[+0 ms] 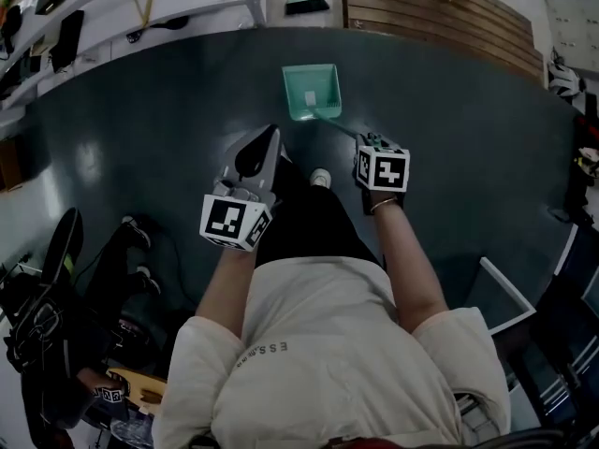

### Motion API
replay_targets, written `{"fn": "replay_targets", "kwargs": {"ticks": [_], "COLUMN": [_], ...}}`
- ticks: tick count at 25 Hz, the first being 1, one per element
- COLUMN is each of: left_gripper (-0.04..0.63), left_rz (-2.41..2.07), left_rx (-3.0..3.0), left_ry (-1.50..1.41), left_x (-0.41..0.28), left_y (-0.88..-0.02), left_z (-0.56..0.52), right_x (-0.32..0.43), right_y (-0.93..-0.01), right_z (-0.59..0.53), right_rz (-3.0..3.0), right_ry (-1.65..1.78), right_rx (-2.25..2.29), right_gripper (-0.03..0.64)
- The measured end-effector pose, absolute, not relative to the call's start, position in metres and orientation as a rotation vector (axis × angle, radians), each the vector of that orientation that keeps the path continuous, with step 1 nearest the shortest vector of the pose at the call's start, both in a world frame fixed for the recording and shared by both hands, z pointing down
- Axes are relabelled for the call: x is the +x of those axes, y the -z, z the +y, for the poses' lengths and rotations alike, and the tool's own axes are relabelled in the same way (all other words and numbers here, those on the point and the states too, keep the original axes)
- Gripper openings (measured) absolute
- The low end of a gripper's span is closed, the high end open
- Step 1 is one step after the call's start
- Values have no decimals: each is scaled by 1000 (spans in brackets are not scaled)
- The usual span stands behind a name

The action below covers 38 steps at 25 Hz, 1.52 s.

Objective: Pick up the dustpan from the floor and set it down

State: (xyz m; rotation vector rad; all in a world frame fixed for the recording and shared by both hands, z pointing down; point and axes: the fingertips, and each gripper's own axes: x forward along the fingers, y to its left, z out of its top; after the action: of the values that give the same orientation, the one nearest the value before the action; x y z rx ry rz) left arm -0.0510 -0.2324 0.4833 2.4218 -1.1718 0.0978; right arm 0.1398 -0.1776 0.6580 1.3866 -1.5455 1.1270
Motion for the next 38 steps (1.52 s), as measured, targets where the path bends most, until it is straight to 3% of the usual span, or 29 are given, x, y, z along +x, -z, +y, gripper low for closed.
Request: {"fn": "replay_targets", "kwargs": {"ticks": [19, 38], "left_gripper": [14, 14], "left_rz": [-1315, -1256], "left_rx": [2575, 2550], "left_ry": [5, -40], "left_x": [-35, -24], "left_y": [-376, -388], "left_z": [-195, -211], "right_x": [192, 188], "right_y": [-500, -521], "right_z": [-158, -153], "right_rz": [-1773, -1720], "right_ry": [-818, -849], "right_rx": [1463, 1391], "right_gripper": [72, 72]}}
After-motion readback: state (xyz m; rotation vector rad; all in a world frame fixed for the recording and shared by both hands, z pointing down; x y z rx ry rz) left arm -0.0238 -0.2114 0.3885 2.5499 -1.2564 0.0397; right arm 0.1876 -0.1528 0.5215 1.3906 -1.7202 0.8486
